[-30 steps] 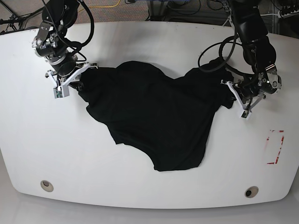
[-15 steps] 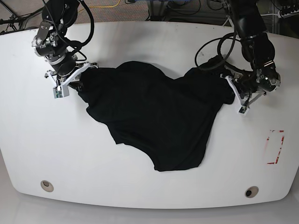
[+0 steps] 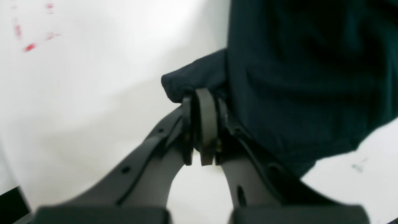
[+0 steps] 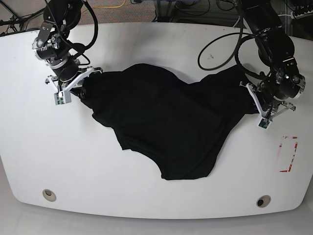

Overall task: Fold the T-shirt properly
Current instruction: 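Lift the shirt with both grippers and pull the edges apart, then swing the lifted shirt with both grippers, then lower it onto the table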

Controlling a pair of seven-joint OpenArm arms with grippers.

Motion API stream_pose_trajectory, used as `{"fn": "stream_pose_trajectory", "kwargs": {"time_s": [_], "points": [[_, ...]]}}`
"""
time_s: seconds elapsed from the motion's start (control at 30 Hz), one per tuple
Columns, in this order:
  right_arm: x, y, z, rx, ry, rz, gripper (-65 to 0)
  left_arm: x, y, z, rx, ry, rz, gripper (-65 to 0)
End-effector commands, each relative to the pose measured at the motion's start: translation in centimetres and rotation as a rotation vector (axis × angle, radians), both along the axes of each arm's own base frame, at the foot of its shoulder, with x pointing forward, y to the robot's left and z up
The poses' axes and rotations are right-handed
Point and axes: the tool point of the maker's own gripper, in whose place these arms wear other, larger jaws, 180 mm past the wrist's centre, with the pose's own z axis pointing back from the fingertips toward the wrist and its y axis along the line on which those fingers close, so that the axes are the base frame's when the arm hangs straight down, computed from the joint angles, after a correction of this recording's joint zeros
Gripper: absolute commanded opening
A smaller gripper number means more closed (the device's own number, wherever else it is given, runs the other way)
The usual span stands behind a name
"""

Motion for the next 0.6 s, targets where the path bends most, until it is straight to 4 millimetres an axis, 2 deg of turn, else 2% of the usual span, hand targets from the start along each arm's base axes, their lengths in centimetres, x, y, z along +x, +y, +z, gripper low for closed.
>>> {"fn": "stream_pose_trajectory", "kwargs": {"time_s": [0.0, 0.2, 0.57], "points": [[1.2, 0.0, 2.0, -0.003, -0.076, 0.008, -63.7, 0.8, 0.2, 2.3, 0.033, -0.065, -0.008, -65.0], [2.1, -0.2, 2.8, -0.008, -0.103, 0.005, -63.7, 1.1, 0.2, 4.4, 0.063, -0.122, -0.012, -65.0], [5.8, -0.7, 4.5, 0.016, -0.168, -0.006, -63.7, 4.4, 2.4, 9.8, 0.105, -0.271, 0.027, -65.0]]}}
